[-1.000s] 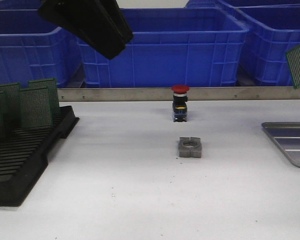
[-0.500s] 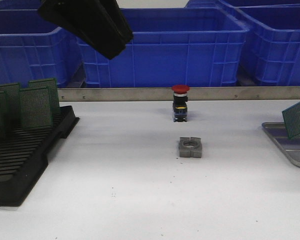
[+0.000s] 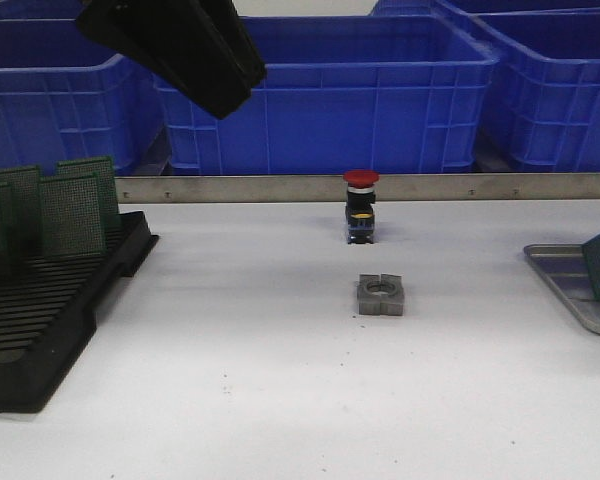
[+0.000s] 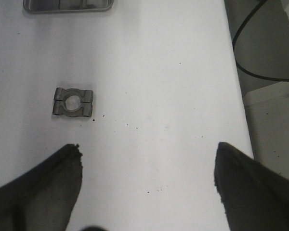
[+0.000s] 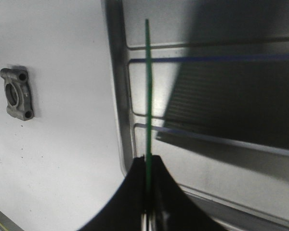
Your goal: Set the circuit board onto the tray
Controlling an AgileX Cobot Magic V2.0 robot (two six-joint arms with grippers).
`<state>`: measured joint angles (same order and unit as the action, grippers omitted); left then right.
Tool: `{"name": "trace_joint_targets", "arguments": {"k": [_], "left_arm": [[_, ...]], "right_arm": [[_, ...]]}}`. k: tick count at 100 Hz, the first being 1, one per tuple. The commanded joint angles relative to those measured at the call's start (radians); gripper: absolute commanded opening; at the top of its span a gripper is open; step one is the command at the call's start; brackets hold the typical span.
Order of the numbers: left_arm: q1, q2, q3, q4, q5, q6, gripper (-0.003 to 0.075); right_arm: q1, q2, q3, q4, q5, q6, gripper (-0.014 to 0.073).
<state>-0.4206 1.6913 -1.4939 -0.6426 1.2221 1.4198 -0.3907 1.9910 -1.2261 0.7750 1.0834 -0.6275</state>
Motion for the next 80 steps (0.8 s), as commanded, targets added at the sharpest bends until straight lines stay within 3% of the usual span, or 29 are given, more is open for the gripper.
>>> {"name": "trace_joint_targets", "arguments": {"k": [1, 12, 36, 51, 80], "left_arm": [[-0.008, -0.043, -0.029, -0.063, 0.044, -0.003, 0.0536], [-0.008, -0.043, -0.029, -0.063, 0.044, -0.003, 0.0536], [-0.008, -0.043, -0.029, -0.063, 0.044, -0.003, 0.0536], [-0.008, -0.043, -0.029, -0.063, 0.044, -0.003, 0.0536], [-0.008, -0.043, -0.029, -0.063, 0.044, -0.003, 0.0536]], "right_arm": [[-0.007, -0.039, -0.028, 0.026, 0.028, 0.003, -0.0053], [-0.007, -0.037, -0.028, 0.023, 0.031, 0.006, 0.0031], [-0.007, -0.037, -0.028, 0.023, 0.030, 0.006, 0.0393], [-0.007, -0.037, -0.028, 0.022, 0.026, 0.006, 0.0542], [-0.007, -0.039, -0.028, 0.016, 0.024, 0.006, 0.0570]]}}
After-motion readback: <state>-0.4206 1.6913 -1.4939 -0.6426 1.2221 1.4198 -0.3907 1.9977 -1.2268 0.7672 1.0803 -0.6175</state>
